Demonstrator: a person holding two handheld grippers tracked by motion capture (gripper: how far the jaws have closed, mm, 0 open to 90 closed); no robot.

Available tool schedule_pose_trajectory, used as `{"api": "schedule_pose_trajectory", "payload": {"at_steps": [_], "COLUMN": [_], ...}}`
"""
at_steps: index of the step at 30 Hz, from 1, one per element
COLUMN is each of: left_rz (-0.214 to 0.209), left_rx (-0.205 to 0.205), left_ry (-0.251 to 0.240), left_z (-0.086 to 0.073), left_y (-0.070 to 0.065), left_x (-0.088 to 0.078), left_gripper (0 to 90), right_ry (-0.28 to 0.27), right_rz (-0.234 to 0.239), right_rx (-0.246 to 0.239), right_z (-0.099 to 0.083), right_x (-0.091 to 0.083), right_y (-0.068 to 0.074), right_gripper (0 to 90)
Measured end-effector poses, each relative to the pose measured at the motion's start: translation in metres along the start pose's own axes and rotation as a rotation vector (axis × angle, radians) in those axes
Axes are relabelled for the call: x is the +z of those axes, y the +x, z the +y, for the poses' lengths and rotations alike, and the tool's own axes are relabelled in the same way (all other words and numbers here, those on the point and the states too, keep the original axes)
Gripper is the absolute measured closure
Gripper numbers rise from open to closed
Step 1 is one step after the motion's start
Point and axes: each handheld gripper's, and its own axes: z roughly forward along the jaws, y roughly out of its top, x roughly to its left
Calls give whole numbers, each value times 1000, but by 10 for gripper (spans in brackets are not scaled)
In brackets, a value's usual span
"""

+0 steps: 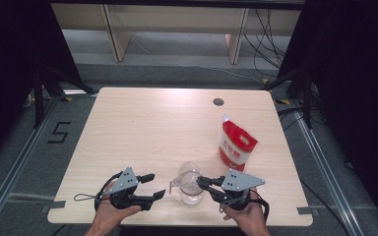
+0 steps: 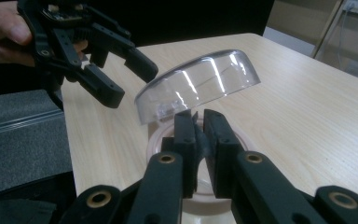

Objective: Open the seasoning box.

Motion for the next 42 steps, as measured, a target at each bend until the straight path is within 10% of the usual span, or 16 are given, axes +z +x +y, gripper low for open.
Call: {"api": "schedule_pose_trajectory", "payload": {"at_steps": [12,42], "left_rz": [34,40], "left_rx": [15,23], "left_ry": [81,97], "left_z": [-16,-16], "left_y": [7,9], "left_x": [2,3], "left_gripper": [292,300], "right_ry": [-10,-13], "right_rz": [24,62], "right_rx": [-9,-31], "right_z": [14,20], "right_x": [9,20], "right_y": [10,19], "right_gripper": [844,841]}}
